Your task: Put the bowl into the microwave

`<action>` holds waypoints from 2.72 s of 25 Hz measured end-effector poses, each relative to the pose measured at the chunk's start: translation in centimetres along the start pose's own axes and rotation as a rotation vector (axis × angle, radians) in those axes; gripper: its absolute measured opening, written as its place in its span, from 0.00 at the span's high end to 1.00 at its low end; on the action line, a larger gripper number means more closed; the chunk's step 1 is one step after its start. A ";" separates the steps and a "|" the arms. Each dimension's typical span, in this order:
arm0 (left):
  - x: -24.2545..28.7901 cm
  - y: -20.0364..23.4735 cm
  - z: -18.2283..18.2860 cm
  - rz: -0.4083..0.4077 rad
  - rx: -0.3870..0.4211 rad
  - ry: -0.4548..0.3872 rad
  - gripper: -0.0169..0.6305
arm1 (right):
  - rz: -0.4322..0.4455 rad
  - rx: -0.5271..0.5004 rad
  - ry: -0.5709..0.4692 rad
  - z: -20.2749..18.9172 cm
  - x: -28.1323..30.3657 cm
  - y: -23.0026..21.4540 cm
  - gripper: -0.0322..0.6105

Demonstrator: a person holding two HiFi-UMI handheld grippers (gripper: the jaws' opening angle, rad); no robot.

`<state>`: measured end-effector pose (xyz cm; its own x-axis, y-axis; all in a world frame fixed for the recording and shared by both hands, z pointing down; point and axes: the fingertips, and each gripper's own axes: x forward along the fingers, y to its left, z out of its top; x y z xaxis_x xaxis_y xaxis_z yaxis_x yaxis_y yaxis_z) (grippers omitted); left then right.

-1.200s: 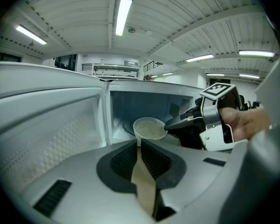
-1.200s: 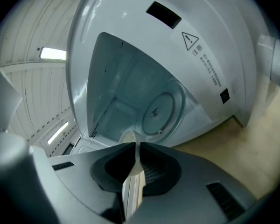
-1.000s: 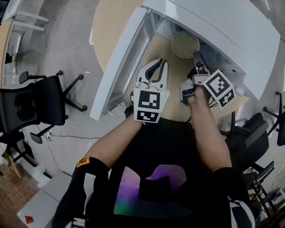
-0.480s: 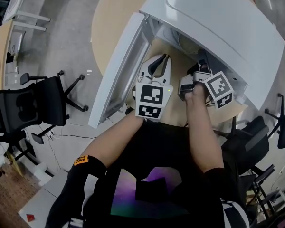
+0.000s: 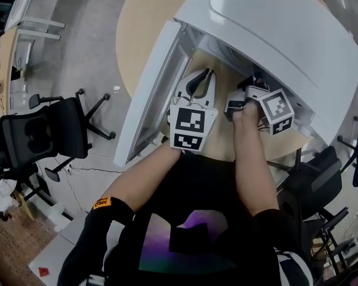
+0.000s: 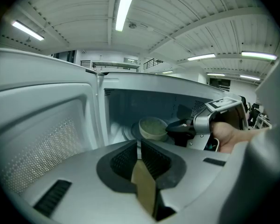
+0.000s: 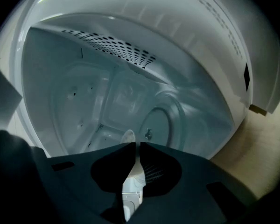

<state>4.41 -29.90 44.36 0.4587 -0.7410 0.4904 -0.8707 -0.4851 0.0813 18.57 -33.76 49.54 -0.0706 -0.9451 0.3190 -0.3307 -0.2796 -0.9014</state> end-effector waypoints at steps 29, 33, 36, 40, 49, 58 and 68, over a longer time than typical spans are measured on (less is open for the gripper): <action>-0.2 -0.1 0.2 -0.017 -0.023 -0.011 0.88 | -0.035 0.005 -0.053 0.4 0.9 -1.0 0.88; -0.5 -0.3 0.4 -0.020 -0.033 -0.021 0.88 | -0.038 -0.010 -0.042 0.2 0.4 -1.1 0.88; -0.8 -0.3 0.3 -0.021 -0.043 -0.026 0.88 | -0.035 -0.017 -0.032 -0.1 0.0 -1.0 0.88; -1.2 -0.5 0.2 -0.021 -0.048 -0.035 0.88 | -0.032 -0.014 -0.028 -0.2 -0.2 -1.3 0.87; -1.9 -0.9 0.6 -0.026 -0.056 -0.056 0.88 | -0.038 -0.013 -0.035 0.1 -1.5 -1.6 0.84; -2.9 -1.6 0.9 -0.037 -0.067 -0.080 0.88 | 0.062 -0.376 0.055 -1.6 -5.2 0.8 0.84; -5.6 -2.6 1.3 -0.039 -0.074 -0.125 0.88 | 0.220 -0.932 0.096 -3.3 -11.7 5.7 0.85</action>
<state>4.32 -25.09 40.29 0.5066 -0.7766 0.3745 -0.8605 -0.4823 0.1637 14.40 -23.75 41.62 -0.2832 -0.9310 0.2303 -0.9130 0.1882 -0.3621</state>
